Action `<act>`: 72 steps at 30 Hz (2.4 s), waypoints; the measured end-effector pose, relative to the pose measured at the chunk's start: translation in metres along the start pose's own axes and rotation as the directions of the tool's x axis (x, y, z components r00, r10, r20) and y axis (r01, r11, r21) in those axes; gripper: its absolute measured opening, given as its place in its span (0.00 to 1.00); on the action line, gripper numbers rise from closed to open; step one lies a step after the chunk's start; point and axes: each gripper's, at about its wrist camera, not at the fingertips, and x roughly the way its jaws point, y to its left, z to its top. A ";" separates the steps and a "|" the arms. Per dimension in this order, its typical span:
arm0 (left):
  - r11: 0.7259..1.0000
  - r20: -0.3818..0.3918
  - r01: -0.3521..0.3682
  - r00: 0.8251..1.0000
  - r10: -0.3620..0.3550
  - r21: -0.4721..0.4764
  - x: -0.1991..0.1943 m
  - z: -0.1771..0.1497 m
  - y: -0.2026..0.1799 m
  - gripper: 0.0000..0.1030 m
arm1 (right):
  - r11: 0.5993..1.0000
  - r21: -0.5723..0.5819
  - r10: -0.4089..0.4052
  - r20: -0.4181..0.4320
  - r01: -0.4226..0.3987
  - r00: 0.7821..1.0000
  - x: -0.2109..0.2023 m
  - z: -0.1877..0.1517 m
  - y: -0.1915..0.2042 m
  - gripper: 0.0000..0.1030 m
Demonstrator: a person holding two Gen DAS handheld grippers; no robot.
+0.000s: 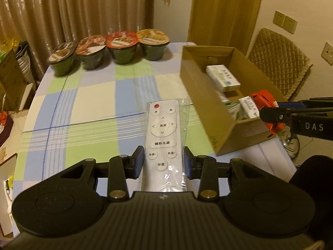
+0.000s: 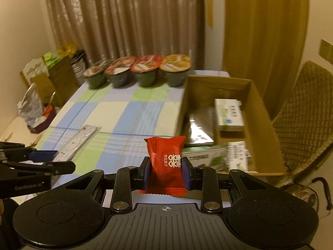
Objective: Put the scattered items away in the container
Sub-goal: 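Carry the remote and red candy over the cardboard box with both tools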
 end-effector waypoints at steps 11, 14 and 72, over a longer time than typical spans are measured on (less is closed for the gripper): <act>0.996 0.021 0.082 0.996 -0.083 0.025 0.009 0.032 -0.049 0.32 | 0.992 0.104 -0.071 0.038 0.067 0.997 -0.019 0.008 -0.057 0.33; 0.993 0.028 0.113 0.993 -0.114 0.013 0.016 0.045 -0.061 0.32 | 0.990 0.121 -0.079 0.044 0.073 0.996 -0.019 0.011 -0.068 0.33; 0.927 -0.006 0.229 0.970 -0.242 -0.296 0.157 0.117 -0.098 0.32 | 0.980 0.166 -0.107 -0.005 0.106 0.994 0.075 0.055 -0.148 0.33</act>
